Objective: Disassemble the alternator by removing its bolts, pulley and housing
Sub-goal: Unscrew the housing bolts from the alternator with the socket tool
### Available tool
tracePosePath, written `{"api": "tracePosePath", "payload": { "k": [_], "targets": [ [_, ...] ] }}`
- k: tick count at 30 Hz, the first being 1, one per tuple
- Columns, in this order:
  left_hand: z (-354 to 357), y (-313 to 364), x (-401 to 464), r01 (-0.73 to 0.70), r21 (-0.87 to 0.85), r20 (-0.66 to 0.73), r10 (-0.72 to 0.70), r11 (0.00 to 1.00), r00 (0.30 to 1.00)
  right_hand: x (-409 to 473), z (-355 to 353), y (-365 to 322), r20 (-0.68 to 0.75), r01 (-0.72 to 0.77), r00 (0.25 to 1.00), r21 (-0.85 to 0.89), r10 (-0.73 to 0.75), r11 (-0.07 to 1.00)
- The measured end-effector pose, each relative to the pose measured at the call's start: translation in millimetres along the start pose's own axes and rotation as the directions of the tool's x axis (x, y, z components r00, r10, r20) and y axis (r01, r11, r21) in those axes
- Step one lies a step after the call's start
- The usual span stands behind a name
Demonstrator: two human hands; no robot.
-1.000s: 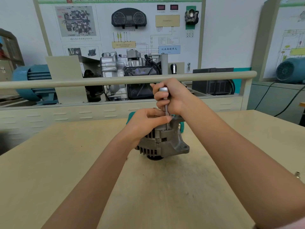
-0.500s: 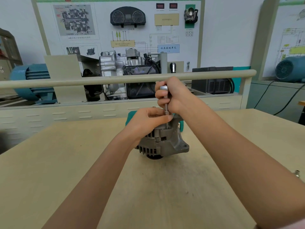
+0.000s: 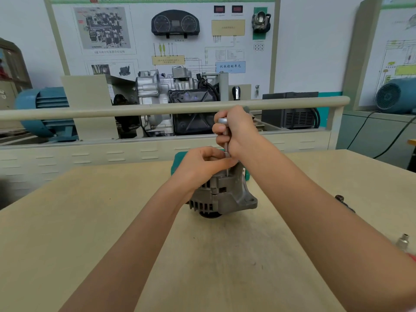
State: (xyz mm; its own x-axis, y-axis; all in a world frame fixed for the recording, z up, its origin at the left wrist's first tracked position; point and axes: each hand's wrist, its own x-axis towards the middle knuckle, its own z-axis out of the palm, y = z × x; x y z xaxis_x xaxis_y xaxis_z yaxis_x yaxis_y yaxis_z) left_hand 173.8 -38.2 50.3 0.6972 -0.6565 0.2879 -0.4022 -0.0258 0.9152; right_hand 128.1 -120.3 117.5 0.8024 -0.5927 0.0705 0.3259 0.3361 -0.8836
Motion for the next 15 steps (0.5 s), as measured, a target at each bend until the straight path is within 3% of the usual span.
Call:
{"api": "tracePosePath", "payload": {
  "k": [3, 6, 8, 10, 12, 15],
  "targets": [
    [-5, 1, -1, 0.022, 0.0, 0.053, -0.022, 1.0, 0.998, 6, -7, -6, 0.216, -0.144, 0.967, 0.032, 0.133, 0.989],
    [-6, 0, -2, 0.021, -0.013, 0.04, -0.02, 1.0, 0.999, 3, -11, -6, 0.285, -0.17, 0.947, 0.057, 0.148, 0.984],
    [-5, 0, -1, 0.017, -0.013, 0.021, -0.016, 1.0, 1.0, -1, -9, -3, 0.196, -0.108, 0.976, 0.075, 0.091, 0.991],
    [-2, 0, 0, 0.013, -0.009, -0.01, -0.013, 1.0, 1.0, -2, -4, 4, -0.006, 0.055, 0.998, 0.077, -0.055, 0.995],
    [0, 0, 1, 0.004, -0.008, -0.048, -0.005, 1.0, 0.999, -3, 2, 12, -0.201, 0.227, 0.958, 0.086, -0.206, 0.97],
    [2, 0, 1, 0.007, 0.015, -0.064, -0.006, 1.0, 0.998, -1, 6, 13, -0.237, 0.24, 0.948, 0.099, -0.212, 0.966]
  ]
}}
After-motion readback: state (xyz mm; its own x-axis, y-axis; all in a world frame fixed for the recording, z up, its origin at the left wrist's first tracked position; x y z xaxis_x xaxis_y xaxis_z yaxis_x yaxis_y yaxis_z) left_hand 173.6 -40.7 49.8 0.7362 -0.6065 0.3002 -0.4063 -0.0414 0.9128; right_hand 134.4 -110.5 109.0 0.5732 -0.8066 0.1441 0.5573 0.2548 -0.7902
